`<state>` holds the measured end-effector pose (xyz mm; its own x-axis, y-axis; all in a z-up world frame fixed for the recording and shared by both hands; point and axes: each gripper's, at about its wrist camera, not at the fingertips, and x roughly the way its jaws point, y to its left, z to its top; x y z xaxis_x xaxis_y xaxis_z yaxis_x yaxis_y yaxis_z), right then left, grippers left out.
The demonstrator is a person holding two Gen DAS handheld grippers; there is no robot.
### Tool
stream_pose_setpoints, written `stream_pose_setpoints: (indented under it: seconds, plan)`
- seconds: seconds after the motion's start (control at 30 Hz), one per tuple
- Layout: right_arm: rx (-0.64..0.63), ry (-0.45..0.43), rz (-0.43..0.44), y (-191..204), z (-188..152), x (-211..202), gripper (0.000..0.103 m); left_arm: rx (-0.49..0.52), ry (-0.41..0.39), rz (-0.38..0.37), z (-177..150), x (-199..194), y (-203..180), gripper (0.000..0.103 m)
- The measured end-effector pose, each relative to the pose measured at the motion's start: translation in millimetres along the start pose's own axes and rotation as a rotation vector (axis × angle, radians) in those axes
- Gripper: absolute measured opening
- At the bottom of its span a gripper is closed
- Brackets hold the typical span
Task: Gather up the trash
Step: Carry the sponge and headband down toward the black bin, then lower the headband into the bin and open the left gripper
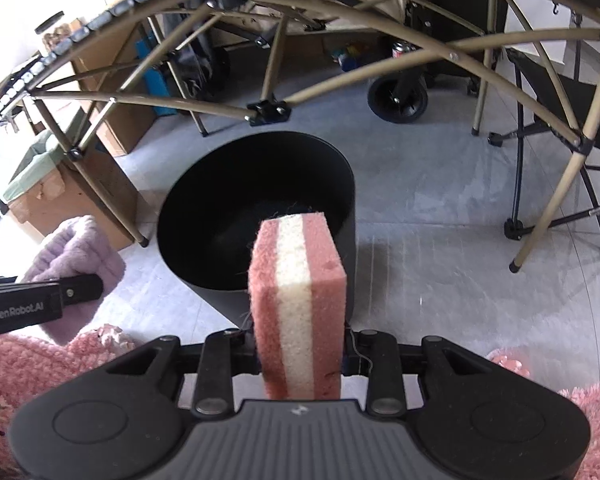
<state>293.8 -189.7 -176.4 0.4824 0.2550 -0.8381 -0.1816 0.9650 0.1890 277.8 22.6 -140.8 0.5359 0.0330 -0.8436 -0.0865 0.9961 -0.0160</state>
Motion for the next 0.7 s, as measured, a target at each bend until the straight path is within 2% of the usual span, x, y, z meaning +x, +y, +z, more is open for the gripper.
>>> stream_pose_setpoints:
  seconds: [0.33, 0.7]
  plan:
    - [0.04, 0.037, -0.028, -15, 1, 15, 0.031, 0.014, 0.048, 0.001, 5, 14, -4, 0.032]
    - [0.097, 0.051, -0.051, -35, 7, 27, 0.031, 0.069, 0.086, -0.009, 18, 25, -26, 0.032]
